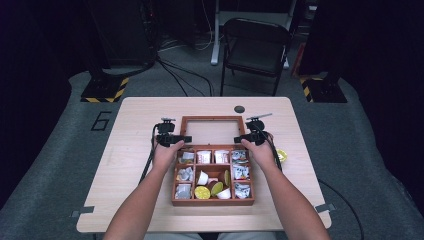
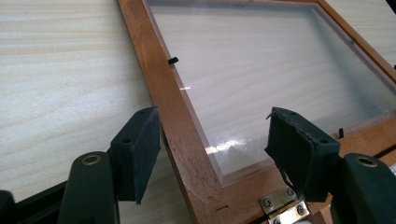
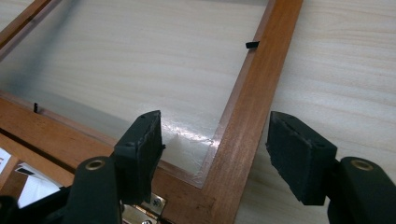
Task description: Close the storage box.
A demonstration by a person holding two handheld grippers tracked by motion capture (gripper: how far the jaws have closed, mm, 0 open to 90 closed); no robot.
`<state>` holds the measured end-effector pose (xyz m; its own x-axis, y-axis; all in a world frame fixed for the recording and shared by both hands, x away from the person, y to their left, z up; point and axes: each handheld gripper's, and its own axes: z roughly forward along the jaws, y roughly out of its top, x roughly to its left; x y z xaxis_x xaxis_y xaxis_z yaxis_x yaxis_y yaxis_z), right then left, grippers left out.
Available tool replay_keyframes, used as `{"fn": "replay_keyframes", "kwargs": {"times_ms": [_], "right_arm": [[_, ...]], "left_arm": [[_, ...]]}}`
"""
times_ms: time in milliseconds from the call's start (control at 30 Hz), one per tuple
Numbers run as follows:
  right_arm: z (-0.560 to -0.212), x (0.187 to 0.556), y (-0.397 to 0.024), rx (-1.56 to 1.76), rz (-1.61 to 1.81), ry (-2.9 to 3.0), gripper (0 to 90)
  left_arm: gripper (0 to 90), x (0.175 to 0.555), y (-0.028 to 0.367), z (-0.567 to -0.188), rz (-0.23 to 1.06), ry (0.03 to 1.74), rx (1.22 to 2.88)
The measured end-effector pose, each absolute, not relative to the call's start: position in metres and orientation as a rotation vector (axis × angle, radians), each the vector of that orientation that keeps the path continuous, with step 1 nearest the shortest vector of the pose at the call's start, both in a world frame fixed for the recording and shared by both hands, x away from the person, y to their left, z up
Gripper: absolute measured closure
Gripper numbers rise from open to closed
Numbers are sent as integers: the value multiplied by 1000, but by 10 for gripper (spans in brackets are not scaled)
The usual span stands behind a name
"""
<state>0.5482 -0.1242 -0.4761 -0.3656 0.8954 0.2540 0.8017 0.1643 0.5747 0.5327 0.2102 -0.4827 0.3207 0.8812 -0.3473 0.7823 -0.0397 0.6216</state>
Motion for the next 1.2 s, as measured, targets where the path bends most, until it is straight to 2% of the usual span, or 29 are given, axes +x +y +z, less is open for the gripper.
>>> {"fn": "replay_keyframes", "kwargs": {"times_ms": [400, 1200], "right_arm": [[-481, 553, -127, 1738, 1028, 2300, 307], [-487, 557, -128, 1765, 1085, 2329, 240]], "left_arm": [[333, 535, 210, -488, 146, 1492, 1851], [251, 539, 210, -494, 67, 1504, 1821]]}}
